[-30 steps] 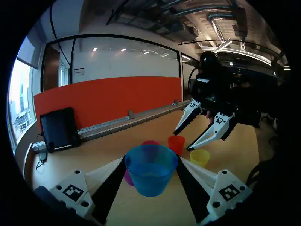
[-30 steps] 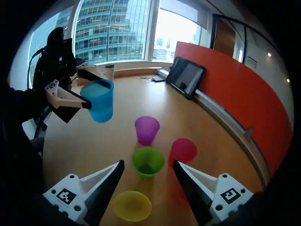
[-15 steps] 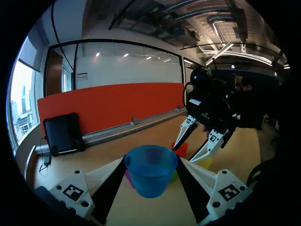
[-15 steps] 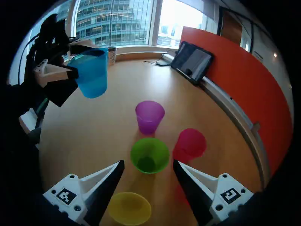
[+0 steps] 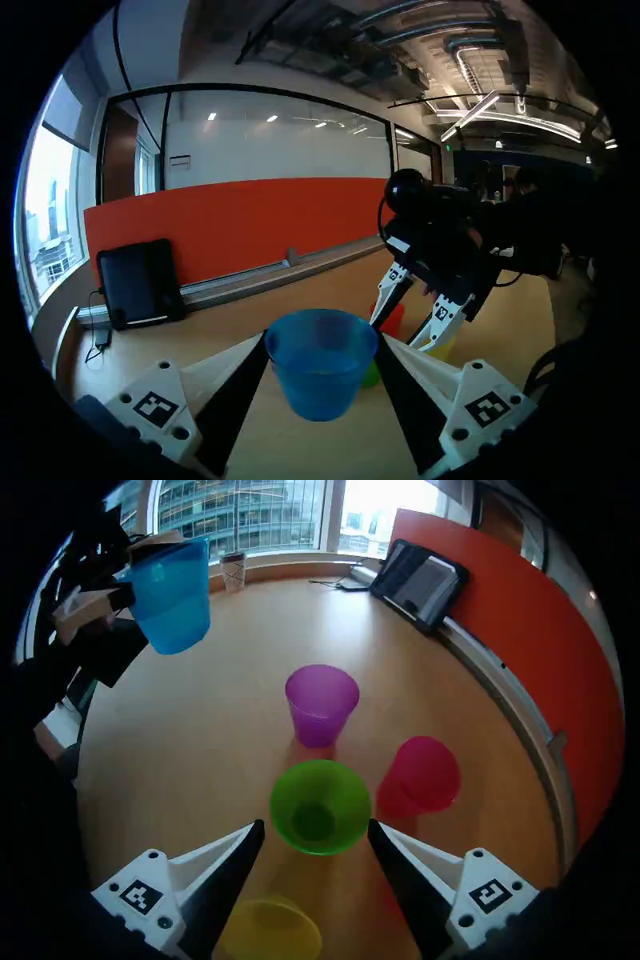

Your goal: Pour water

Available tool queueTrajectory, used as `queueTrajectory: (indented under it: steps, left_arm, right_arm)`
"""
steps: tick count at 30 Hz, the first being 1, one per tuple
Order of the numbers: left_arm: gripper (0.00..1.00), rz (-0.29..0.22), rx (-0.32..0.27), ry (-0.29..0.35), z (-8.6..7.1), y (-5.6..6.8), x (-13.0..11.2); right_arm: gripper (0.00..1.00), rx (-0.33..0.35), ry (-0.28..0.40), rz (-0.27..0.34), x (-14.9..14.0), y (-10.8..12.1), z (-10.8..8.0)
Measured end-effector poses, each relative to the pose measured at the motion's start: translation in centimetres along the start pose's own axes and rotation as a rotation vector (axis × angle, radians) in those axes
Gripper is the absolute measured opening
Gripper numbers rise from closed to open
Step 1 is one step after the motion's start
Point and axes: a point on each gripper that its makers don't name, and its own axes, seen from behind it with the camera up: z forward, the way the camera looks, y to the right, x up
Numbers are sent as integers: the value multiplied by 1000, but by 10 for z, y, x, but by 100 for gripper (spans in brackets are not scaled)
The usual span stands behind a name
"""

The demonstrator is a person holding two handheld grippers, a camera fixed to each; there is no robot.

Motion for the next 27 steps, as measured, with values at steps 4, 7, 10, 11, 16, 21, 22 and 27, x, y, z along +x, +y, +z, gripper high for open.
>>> queueTrajectory:
  steps: [4, 7, 10, 11, 16, 21, 22, 27]
  left_arm:
    - [89, -2, -1, 0, 0, 0, -1]
    - [89, -3, -2, -1, 0, -1, -2]
    - [89, -4, -2, 0, -1, -2, -3]
    - [89, -4, -2, 0, -1, -2, -4]
    - [89, -9, 0, -1, -2, -5, -6]
    - [89, -10, 5, -1, -4, -6, -7]
    - [89, -11, 4, -1, -4, -6, -7]
    - [89, -14, 2, 0, -4, -6, -8]
  right_arm:
    - [100, -4, -16, 0, 1, 3, 5]
    - [100, 0, -30, 6, 1, 4, 9]
    - [100, 4, -40, 9, 0, 4, 14]
    - [100, 5, -42, 9, 0, 4, 15]
    - [99, 7, -48, 13, 1, 4, 20]
    - [93, 10, -39, 20, 3, 2, 22]
    - [93, 9, -36, 19, 3, 2, 22]
    - [92, -4, 3, 16, 8, 2, 20]
